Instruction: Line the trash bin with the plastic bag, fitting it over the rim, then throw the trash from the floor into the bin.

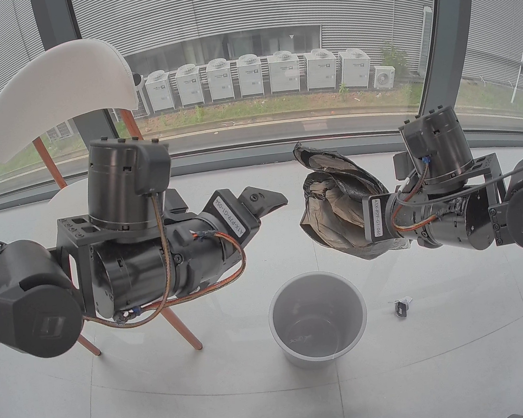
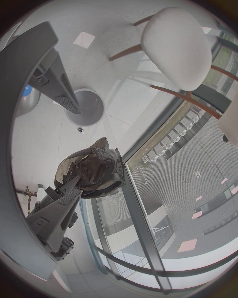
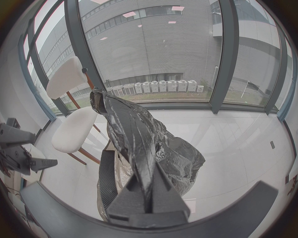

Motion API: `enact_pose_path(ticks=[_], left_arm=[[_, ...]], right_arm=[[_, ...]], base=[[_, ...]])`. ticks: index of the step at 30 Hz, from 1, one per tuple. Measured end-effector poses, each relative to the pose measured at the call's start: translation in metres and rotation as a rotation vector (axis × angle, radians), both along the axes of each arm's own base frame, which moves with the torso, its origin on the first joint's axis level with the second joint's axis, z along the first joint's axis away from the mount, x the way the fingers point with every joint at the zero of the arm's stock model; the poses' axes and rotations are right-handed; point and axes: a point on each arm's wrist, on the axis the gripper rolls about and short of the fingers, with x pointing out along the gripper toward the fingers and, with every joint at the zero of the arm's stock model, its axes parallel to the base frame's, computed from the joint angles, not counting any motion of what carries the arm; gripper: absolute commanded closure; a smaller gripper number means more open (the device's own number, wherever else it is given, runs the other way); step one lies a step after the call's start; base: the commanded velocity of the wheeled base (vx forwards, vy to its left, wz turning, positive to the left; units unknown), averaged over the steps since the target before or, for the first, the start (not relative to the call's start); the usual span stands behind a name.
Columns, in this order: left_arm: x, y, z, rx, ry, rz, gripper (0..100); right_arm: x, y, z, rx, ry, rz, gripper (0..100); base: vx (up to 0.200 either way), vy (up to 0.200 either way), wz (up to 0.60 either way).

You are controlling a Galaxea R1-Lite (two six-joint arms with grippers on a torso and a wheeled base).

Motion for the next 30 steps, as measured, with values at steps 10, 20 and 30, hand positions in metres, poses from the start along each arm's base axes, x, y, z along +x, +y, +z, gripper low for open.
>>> enact_pose_path(ticks=[10,20,30], left_arm=[[-0.003,-0.002,-0.005,-0.061,0.075,-0.007,0],[0.001,-0.021,-0.015,-0.126,0.170,-0.029,0],[0.019,-0.057,-0.021,-0.215,0.248,-0.029,0]], right_arm=[[0.000,0.004,0.009,0.058,-0.017,-0.010,100],[-0.002,0.006,0.010,0.070,-0.012,0.013,100],[-0.002,0.010,0.007,0.067,-0.005,0.023,100]], base=[[0.000,0.000,0.00],[0.000,0.000,0.00],[0.000,0.000,0.00]])
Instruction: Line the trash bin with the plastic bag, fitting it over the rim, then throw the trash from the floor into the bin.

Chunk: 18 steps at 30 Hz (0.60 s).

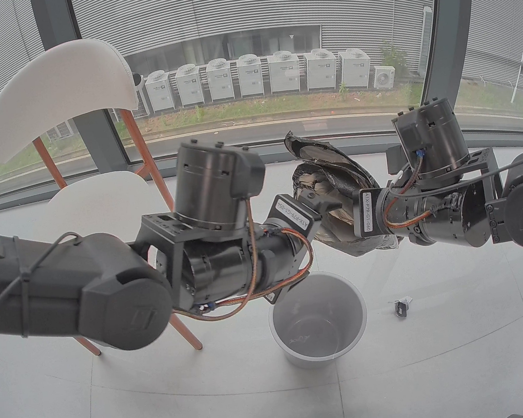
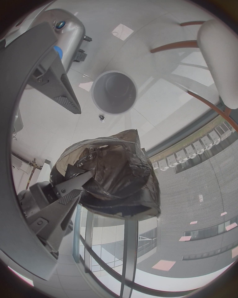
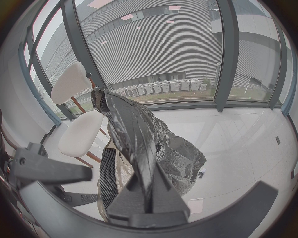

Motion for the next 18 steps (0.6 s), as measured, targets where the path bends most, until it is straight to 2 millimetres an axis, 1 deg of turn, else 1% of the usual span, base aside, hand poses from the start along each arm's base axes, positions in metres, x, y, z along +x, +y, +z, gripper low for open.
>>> enact_pose_path(ticks=[4,7,14,18], left_arm=[[0.005,-0.007,-0.012,-0.001,0.046,0.012,0],[0.008,-0.009,-0.019,0.008,0.063,0.017,0],[0.016,-0.006,-0.031,0.035,0.086,0.045,0],[0.019,-0.004,-0.039,0.054,0.103,0.056,0]], right_arm=[[0.002,0.004,-0.005,-0.005,0.014,0.012,100],[0.004,0.006,-0.009,-0.002,0.029,0.029,100],[0.010,0.010,-0.021,-0.009,0.066,0.048,100],[0.014,0.013,-0.026,0.045,0.097,0.024,100]], base=[[0.000,0.000,0.00],[0.000,0.000,0.00],[0.000,0.000,0.00],[0.000,0.000,0.00]])
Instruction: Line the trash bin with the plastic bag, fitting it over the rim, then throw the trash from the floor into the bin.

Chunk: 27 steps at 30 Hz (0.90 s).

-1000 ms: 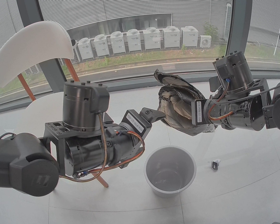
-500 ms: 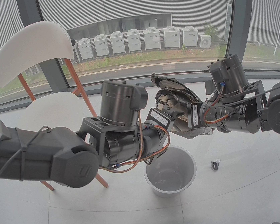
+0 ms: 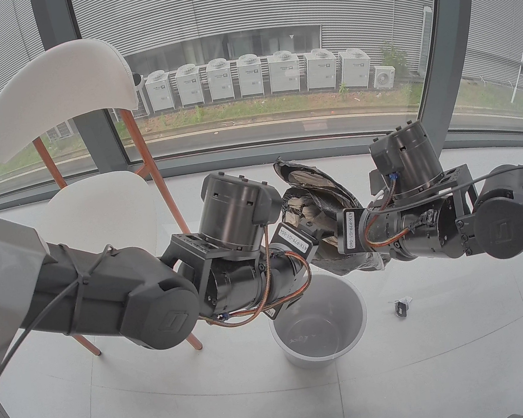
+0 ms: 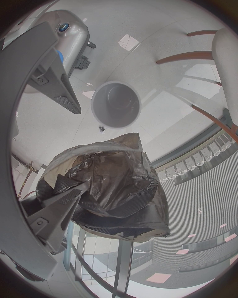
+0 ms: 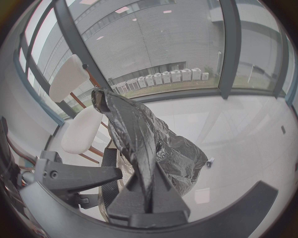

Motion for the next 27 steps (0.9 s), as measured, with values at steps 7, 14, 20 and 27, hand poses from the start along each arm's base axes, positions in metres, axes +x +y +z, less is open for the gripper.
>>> enact_pose_path(ticks=[7,14,20,27], left_arm=[[-0.002,0.006,-0.014,0.049,0.035,0.019,0],[-0.006,0.016,-0.021,0.077,0.054,0.042,0],[-0.001,0.023,-0.019,0.071,0.046,0.062,0],[0.004,0.025,-0.017,0.066,0.040,0.073,0]], right_arm=[[0.002,0.007,-0.012,0.061,0.069,-0.015,100],[0.006,0.012,-0.024,0.062,0.103,-0.012,100],[0.010,0.016,-0.036,0.081,0.146,-0.029,100],[0.014,0.019,-0.048,0.077,0.180,-0.018,100]], base=[[0.000,0.000,0.00],[0.000,0.000,0.00],[0.000,0.000,0.00],[0.000,0.000,0.00]])
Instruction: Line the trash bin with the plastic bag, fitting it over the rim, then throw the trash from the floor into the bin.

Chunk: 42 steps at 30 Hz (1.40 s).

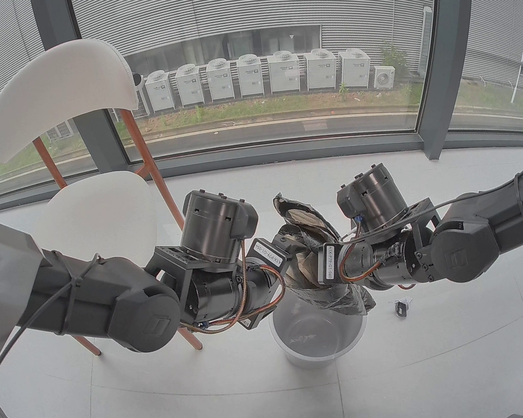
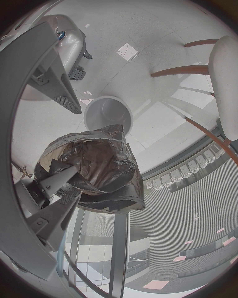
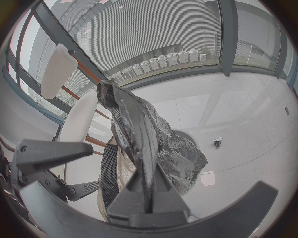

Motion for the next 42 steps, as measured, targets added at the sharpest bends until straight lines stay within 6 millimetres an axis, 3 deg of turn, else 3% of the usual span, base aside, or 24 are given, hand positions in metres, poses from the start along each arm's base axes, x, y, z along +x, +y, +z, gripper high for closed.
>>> enact_pose_path(ticks=[21,31,42], left_arm=[[0.010,-0.006,-0.019,0.030,0.029,0.007,0],[0.019,0.008,-0.025,0.050,0.040,0.062,0],[0.025,0.013,-0.024,0.046,0.037,0.083,0]], right_arm=[[0.024,0.014,-0.033,-0.002,0.073,0.021,100],[0.041,0.024,-0.045,0.058,0.101,-0.021,100],[0.059,0.020,-0.057,0.134,0.044,-0.015,100]], base=[[0.000,0.000,0.00],[0.000,0.000,0.00],[0.000,0.000,0.00]])
